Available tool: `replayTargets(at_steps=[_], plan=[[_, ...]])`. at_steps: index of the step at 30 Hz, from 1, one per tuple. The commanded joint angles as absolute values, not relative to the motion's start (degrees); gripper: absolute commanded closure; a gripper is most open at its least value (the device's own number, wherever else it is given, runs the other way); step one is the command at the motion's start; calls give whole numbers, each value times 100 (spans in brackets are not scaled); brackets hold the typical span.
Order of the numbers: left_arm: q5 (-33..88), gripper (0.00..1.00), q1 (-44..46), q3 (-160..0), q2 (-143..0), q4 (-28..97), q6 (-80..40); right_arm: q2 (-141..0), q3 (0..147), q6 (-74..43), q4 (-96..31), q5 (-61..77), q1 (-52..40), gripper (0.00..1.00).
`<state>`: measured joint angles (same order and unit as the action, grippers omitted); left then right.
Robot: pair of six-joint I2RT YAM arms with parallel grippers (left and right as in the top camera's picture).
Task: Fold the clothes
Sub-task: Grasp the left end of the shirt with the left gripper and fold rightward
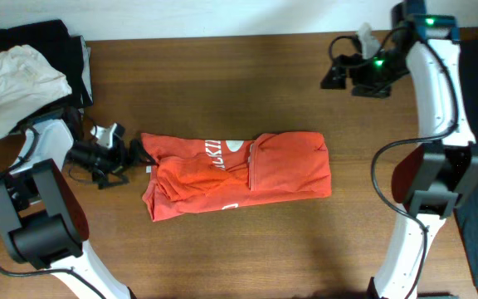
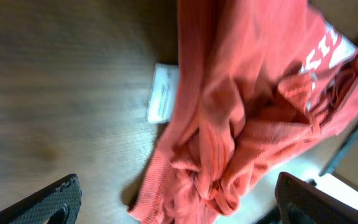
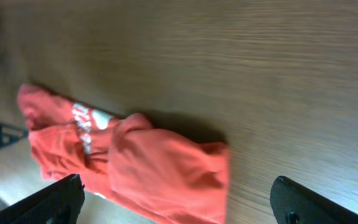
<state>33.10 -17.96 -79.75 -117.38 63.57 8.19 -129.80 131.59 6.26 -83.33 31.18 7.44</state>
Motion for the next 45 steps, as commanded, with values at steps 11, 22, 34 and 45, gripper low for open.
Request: replayTargets(at_steps=[11,22,34,45], plan=[[3492,48,-346,-7065,-11677,4842,504,-12914,13244,506,-8324,2926,1293,1],[617,99,-1245,-10722,-11662,8132,-816,-12914,13244,506,-8324,2926,1293,1],[814,99,2073,-10637,-11452,7684,-1236,-12914,13244,506,-8324,2926,1293,1],[1181,54,3079,-9657,-11441,6342,-1380,-12914,13244,506,-8324,2926,1293,1]])
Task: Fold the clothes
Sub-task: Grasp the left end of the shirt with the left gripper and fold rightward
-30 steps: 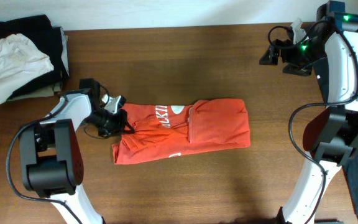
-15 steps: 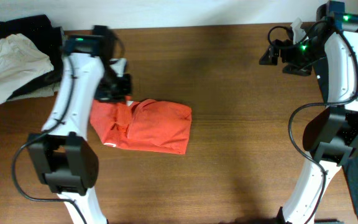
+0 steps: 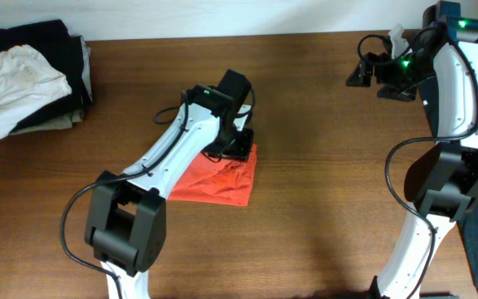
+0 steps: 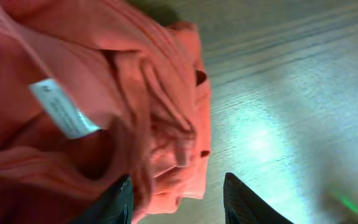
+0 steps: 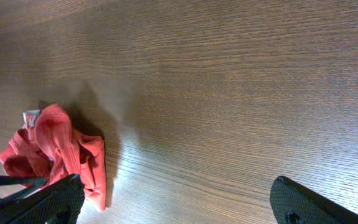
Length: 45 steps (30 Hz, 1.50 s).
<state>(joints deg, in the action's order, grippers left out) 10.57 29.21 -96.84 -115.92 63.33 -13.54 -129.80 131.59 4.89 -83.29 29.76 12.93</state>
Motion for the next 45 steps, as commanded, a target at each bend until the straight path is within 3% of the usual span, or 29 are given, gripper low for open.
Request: replayTargets(at_steps=[1,5,6,7,10,14,17,18,19,21,22,23,24,25,28,34,35,36,41,45], plan=[[1177,54,3168,-9751,-11340,6460,-1339,-12914,13244,506,-8324,2926,1293,1],[204,52,2738,-10554,-10486,7542,-1343,-12914,13244,506,-8324,2926,1293,1],[-172,47,2480,-10554,-10318,7760,-1343,-12914,13244,506,-8324,2926,1293,1],[-307,34,2189,-10554,-10287,7948,-1326,-12914,13244,506,-8324,2926,1293,1],[336,6,1522,-10283,-10586,7837,-878,-12914,13244,506,-8324,2926,1288,1],[799,6,1544,-10053,-11579,6845,-864,-12914,13244,506,-8324,2926,1288,1],[1527,6,1562,-10053,-12036,6794,-351,-12914,13244,506,-8324,2926,1288,1],[1671,8,1559,-10053,-12064,6794,-290,-12914,13244,506,-8324,2926,1288,1],[1680,21,1562,-10055,-12064,6814,-290,-12914,13244,506,-8324,2926,1288,1],[1680,36,1562,-10055,-12064,6993,-268,-12914,13244,506,-8324,2926,1288,1],[1678,53,1562,-10053,-12064,7168,-268,-12914,13244,506,-8324,2926,1288,1],[1678,61,1562,-10053,-12064,7253,-266,-12914,13244,506,-8324,2926,1288,1],[1680,75,1562,-10055,-12064,7356,-268,-12914,13244,506,-8324,2926,1288,1],[1682,99,1562,-10053,-12064,7491,-268,-12914,13244,506,-8324,2926,1288,1],[2604,99,1791,-10055,-12064,7577,8,-12914,13244,506,-8324,2926,1288,1],[2615,99,2816,-10055,-12064,8158,3,-12914,13244,506,-8324,2926,1288,1],[2609,88,2908,-10055,-12064,8191,5,-12914,13244,506,-8324,2926,1288,1],[2576,27,3037,-10055,-12064,8213,5,-12914,13244,506,-8324,2926,1288,1],[2563,27,2893,-10556,-12064,8103,5,-12914,13244,506,-8324,2926,1288,1],[1540,28,2355,-10971,-12180,7430,-760,-12914,13244,506,-8324,2926,1288,1]])
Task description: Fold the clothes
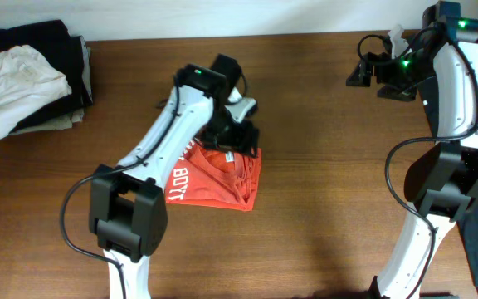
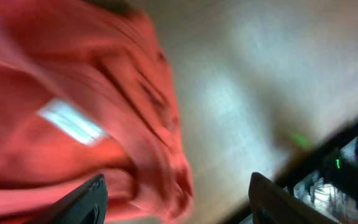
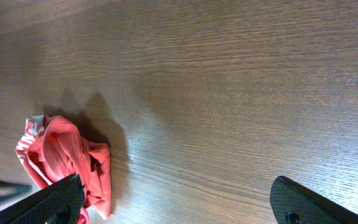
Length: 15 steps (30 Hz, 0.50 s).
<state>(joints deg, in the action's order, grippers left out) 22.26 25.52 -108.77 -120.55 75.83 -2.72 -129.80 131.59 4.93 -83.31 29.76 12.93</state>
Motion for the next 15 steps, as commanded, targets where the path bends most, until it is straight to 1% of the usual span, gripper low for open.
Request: replayTargets(at_steps=[1,3,7,8,9,11,12,13,15], plan=[[1389,28,2344,-10971,-12280,7295,-930,-12914,13244,506,-8324,2926,1288,1],[1500,28,2381,-10971,-12661,7133,-1090,-12914,13244,506,-8324,2926,1288,1],[1695,28,2440,-10971,-12905,6805,-1092,-12914,13244,506,-8324,2926,1288,1],[1778,31,2469,-10971,-12997,6792,-1087,-12914,13244,506,-8324,2926,1288,1],[1778,39,2499,-10971,-13021,6777,-1083,-12914,13244,506,-8324,2926,1288,1],[1780,71,2556,-11072,-13013,6755,-1066,-12914,13244,506,-8324,2926,1288,1],[1778,76,2587,-11229,-13010,6840,-1063,-12914,13244,506,-8324,2926,1288,1],[1780,77,2617,-11389,-13010,6932,-947,-12914,13244,506,-8324,2926,1288,1],[1778,95,2709,-11740,-13010,7306,-786,-12914,13244,506,-8324,2926,1288,1]])
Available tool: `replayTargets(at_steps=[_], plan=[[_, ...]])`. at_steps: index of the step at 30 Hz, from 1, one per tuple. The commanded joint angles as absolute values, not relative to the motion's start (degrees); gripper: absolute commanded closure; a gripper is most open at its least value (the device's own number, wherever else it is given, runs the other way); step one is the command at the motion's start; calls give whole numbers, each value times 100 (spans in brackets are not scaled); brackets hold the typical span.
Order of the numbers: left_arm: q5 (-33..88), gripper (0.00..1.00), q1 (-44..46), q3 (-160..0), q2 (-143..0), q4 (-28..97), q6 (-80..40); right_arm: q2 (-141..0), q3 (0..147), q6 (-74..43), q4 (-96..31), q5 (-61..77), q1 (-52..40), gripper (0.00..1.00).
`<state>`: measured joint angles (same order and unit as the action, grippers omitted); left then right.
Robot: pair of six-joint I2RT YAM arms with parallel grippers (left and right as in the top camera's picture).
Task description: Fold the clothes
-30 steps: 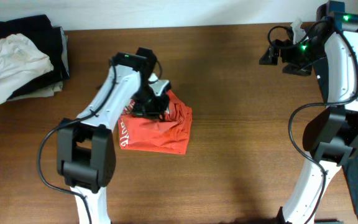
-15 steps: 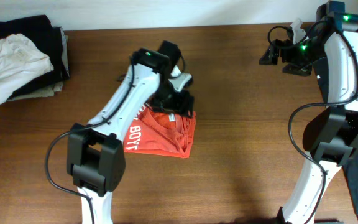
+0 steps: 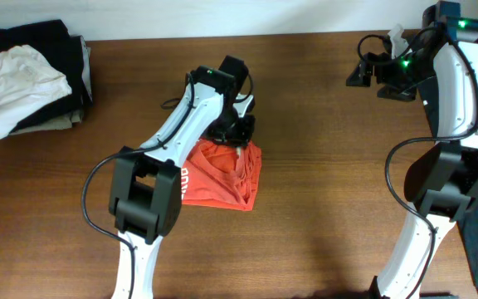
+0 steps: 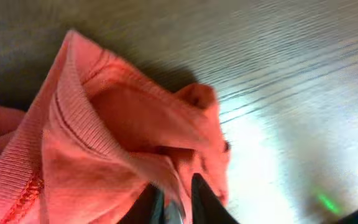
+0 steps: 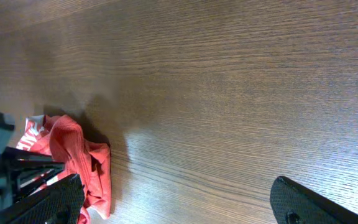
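Note:
The orange-red shirt (image 3: 221, 176) lies bunched in a small fold in the middle of the table, white lettering showing at its left. My left gripper (image 3: 239, 130) is down at the shirt's far right corner. In the left wrist view its jaws (image 4: 176, 202) stand close together, shut on a ridge of the shirt (image 4: 104, 143). My right gripper (image 3: 363, 73) hangs high over the back right of the table, open and holding nothing. Its wide-apart fingers (image 5: 303, 198) frame bare wood, with the shirt (image 5: 67, 158) far off at lower left.
A pile of other clothes (image 3: 23, 75), white on black, sits at the back left corner. The wooden table (image 3: 338, 208) stretches to the right of the shirt. The right arm's base stands at the right edge.
My left gripper was open over the shirt's right side; now it is lower at the far right corner and shut on the cloth. The shirt and right arm have not shifted.
The shirt first lay stretched out lengthwise, my left gripper open at its left end. Then it was doubled over into a small heap with my left gripper at its right end. After that the gripper stood open above it, and now grips its corner.

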<state>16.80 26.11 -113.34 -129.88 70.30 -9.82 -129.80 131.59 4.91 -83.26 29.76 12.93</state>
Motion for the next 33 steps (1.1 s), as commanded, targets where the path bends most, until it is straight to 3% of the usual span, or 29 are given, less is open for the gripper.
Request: replayTargets(at_steps=[1,5,9,10,11,12,17,18,19,20,23,28,31,33], plan=[[1778,97,2751,-11911,-13006,7500,-753,-12914,13244,506,-8324,2926,1288,1],[1772,99,3033,-12293,-13019,8176,-655,-12914,13244,506,-8324,2926,1288,1],[1778,95,3483,-12289,-13229,7553,-659,-12914,13244,506,-8324,2926,1288,1],[1778,92,3553,-12289,-13367,7367,-661,-12914,13244,506,-8324,2926,1288,1],[1778,77,3605,-12287,-13531,7220,-659,-12914,13244,506,-8324,2926,1288,1],[1778,70,3645,-12289,-13607,7216,-659,-12914,13244,506,-8324,2926,1288,1],[1708,66,3603,-13133,-12988,8263,-655,-12914,13244,506,-8324,2926,1288,1],[1433,55,3568,-13461,-12785,8602,-655,-12914,13244,506,-8324,2926,1288,1],[1009,28,3529,-13716,-12593,9026,-657,-12914,13244,506,-8324,2926,1288,1],[851,20,3494,-13817,-12499,9507,-657,-12914,13244,506,-8324,2926,1288,1],[910,14,3511,-12969,-12497,9673,-593,-12914,13244,506,-8324,2926,1286,1],[1041,14,3520,-11257,-12497,9105,-644,-12914,13244,506,-8324,2926,1284,1],[1330,23,3627,-10801,-12497,8731,-663,-12914,13244,506,-8324,2926,1284,1],[1424,48,3712,-10685,-12497,8514,-683,-12914,13244,506,-8324,2926,1284,1]])
